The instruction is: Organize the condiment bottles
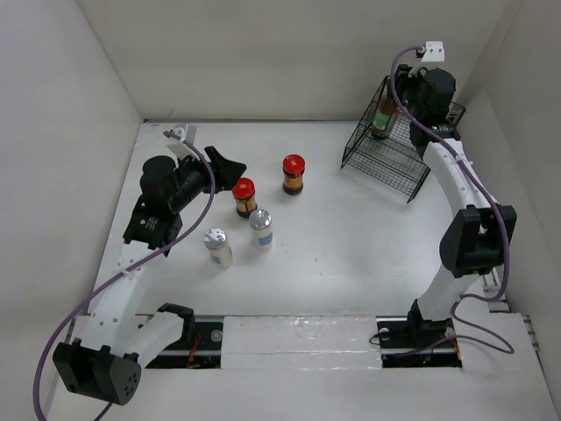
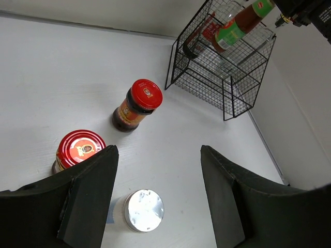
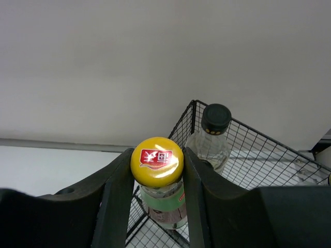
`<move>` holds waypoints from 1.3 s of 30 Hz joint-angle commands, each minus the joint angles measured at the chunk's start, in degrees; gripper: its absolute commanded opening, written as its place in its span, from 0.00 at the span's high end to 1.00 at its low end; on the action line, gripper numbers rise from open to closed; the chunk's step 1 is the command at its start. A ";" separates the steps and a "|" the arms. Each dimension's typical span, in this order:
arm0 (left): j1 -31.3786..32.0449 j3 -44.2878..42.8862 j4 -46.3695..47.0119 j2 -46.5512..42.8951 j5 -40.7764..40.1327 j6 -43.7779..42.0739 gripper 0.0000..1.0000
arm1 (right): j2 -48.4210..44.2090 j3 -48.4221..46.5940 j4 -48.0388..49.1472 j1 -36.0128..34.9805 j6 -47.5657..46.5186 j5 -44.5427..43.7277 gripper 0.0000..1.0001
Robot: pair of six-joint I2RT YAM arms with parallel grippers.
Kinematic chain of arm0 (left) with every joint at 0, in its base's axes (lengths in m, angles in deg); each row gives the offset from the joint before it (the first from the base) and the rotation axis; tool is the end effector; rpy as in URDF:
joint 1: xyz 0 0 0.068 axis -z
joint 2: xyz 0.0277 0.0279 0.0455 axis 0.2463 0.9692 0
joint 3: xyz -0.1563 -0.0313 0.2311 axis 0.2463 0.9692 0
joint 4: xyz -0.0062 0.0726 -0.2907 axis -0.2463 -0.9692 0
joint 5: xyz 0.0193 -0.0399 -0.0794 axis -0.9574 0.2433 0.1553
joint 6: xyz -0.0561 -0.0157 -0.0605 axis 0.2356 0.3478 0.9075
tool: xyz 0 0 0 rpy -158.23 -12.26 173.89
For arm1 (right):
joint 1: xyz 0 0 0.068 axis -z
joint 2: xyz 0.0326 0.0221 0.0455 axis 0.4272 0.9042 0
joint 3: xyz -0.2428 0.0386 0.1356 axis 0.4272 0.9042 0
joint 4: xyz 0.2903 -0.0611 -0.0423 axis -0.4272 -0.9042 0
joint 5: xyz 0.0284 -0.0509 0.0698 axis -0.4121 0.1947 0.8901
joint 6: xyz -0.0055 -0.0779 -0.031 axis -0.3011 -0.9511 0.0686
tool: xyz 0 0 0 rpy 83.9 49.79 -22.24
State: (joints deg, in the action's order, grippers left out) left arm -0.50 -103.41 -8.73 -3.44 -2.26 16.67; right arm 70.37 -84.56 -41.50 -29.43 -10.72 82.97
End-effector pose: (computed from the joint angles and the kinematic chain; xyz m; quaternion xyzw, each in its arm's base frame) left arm 0.2758 -0.0947 0.3949 0.0567 0.7095 -0.3533 0.6071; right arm 0.5048 0.0386 0.4106 -0.0203 0.7080 0.0508 0.7041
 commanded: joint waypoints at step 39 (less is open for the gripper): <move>-0.31 -0.32 3.13 1.14 2.28 -0.82 0.39 | 9.44 2.57 13.52 2.30 4.99 3.29 0.54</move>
State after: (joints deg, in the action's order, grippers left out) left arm -0.50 -103.41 -8.67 -2.11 -0.97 16.67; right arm 81.30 -79.84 -35.34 -27.55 -7.44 84.08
